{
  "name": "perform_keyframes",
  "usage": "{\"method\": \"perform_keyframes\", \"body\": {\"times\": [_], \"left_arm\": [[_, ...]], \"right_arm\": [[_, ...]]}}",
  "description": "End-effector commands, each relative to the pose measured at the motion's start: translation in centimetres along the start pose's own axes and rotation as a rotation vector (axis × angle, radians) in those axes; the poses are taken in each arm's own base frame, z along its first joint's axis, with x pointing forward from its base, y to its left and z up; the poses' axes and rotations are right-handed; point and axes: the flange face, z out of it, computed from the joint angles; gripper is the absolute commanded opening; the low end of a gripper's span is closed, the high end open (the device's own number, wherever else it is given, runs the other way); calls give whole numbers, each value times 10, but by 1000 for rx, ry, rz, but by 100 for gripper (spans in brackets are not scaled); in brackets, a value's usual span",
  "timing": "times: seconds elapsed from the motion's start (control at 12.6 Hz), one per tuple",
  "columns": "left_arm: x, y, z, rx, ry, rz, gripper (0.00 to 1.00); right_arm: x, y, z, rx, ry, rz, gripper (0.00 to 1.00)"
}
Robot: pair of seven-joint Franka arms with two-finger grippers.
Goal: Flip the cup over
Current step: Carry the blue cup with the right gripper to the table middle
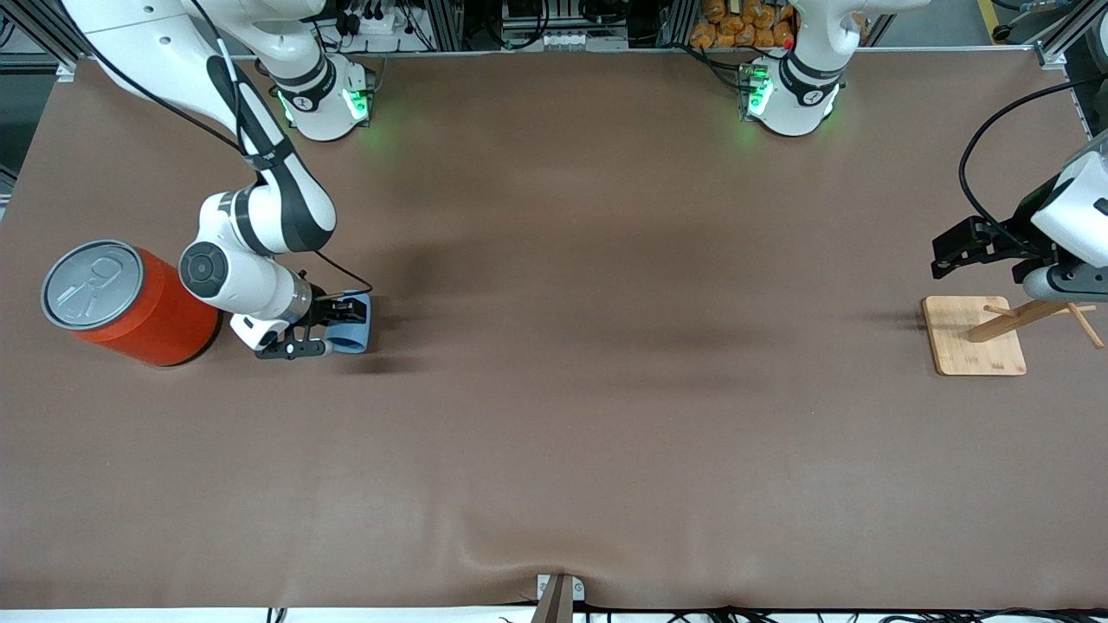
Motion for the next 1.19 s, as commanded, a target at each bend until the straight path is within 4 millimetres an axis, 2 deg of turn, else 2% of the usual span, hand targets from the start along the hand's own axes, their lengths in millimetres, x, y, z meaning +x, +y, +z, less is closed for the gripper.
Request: {"method": "perform_keyframes", "body": {"times": [0.0, 0.16, 0.32, 0.4, 0.48, 0.56, 0.72, 0.88, 1.04, 1.12], "left_arm": [[3, -1, -4, 3, 13, 23, 100], [4, -3, -3, 4, 13, 19, 100], [4, -3, -2, 4, 11, 19, 100], [4, -3, -3, 4, 13, 19, 100], [4, -3, -3, 4, 13, 19, 100], [4, -3, -3, 4, 13, 19, 100], [4, -3, -2, 4, 11, 19, 100], [4, -3, -2, 4, 11, 19, 100], [4, -3, -2, 4, 11, 19, 100], [4, -4, -2, 4, 11, 18, 100]], "right_arm": [[21, -39, -53, 20, -22, -22, 32], [27, -87, -82, 30, 10, -61, 32], [27, -108, -88, 38, 27, -106, 27], [28, -130, -99, 50, 50, -144, 25], [29, -156, -101, 66, 59, -183, 25], [28, -194, -103, 69, 74, -255, 25], [24, -261, -94, -9, 114, -431, 20], [13, -313, -84, -79, 156, -601, 18], [6, -354, -65, -199, 219, -770, 18], [-4, -377, -57, -226, 234, -840, 18]]}}
